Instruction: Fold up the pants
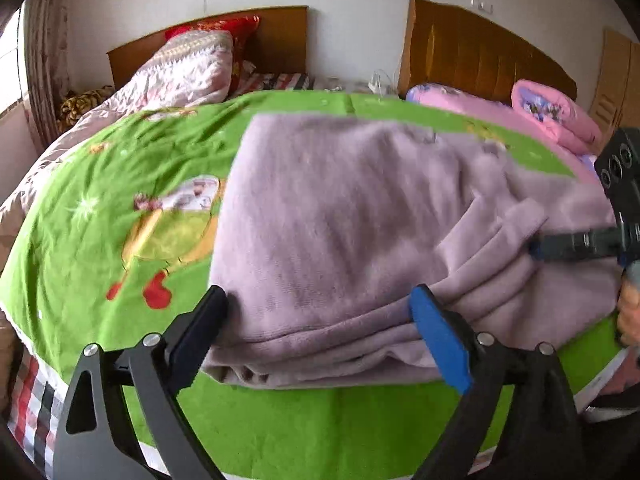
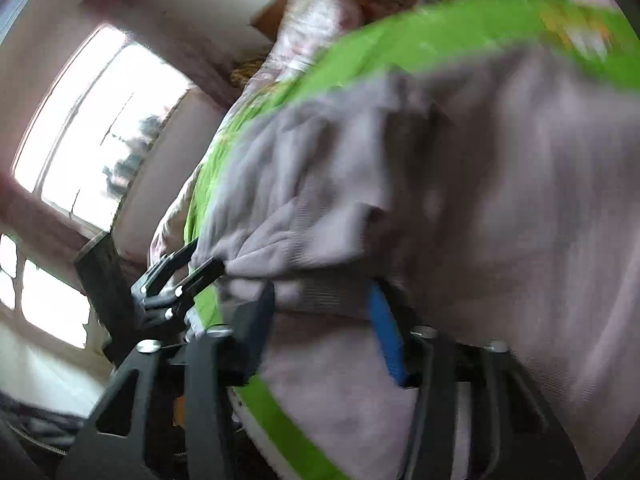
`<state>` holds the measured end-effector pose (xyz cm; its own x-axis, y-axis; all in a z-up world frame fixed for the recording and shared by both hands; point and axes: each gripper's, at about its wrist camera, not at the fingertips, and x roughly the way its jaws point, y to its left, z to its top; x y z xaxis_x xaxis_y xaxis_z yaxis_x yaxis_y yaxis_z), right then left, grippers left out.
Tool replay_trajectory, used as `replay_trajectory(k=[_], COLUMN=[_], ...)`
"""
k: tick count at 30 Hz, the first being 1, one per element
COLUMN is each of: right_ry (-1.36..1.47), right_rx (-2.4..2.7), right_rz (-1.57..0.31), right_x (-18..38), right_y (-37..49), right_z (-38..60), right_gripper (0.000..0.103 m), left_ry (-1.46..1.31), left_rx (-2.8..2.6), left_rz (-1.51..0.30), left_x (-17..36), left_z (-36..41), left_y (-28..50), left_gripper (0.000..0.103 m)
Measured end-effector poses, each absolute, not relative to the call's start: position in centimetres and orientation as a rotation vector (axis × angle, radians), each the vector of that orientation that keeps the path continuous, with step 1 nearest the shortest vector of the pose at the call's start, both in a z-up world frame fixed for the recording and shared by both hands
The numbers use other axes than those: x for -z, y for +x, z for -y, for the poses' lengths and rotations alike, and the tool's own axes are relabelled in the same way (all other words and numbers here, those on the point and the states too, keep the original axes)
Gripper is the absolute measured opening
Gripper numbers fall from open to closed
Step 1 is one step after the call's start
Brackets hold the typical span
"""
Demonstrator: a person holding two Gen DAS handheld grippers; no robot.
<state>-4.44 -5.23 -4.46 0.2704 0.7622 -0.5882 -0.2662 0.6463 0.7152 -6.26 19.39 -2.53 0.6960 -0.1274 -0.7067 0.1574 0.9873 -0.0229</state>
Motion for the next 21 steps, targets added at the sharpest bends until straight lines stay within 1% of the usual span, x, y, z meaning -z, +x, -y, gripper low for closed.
replay_trajectory(k=[5, 8, 9, 10, 12, 15, 17, 19, 21], right_ry=[0.513, 0.483, 0.489, 0.485, 0.481, 0.44, 0.458, 0.466, 0.461], right_rx=[-0.746, -0.703, -0.689, -0.674, -0.685, -0.718, -0.725, -0.699, -0.668], right_rz=[-1.049, -1.066, -1.078, -1.084, -1.042, -0.949, -0.935, -0.96, -1.015], right_x=[2.7, 3.1, 3.6, 3.9, 2.9, -0.3, -1.3, -0.7, 1.3], right_y=[-3.6, -2.5, -2.2, -2.1, -2.6, -3.7, -4.5, -5.2, -5.4], right_z=[4.3, 3.1, 3.0, 2.9, 2.6, 2.5, 3.0, 3.5, 4.2], right_gripper=[0.039, 0.037, 0.029, 0.016, 0.009, 0.008, 0.008, 0.008, 0.008], left_ry=[0.005, -0.034, -0.04, -0.046, -0.052, -0.037, -0.035, -0.045, -0.064], left_rx=[0.18, 0.182, 0.176, 0.166, 0.158, 0.167, 0.183, 0.183, 0.176], left_rz=[-0.766, -0.74, -0.733, -0.727, -0.711, -0.665, -0.65, -0.646, -0.678], left_x=[2.3, 1.8, 1.4, 1.0, 0.4, -1.4, -2.1, -2.0, -1.0], left_z=[-20.6, -21.3, -21.4, -21.4, -21.5, -21.6, -21.8, -21.9, -22.1], left_y=[-6.5, -6.8, -6.9, -7.0, -7.1, -7.6, -7.7, -7.5, -6.8], left_gripper=[0.094, 0.094, 0.094, 0.094, 0.094, 0.094, 0.094, 0.094, 0.094])
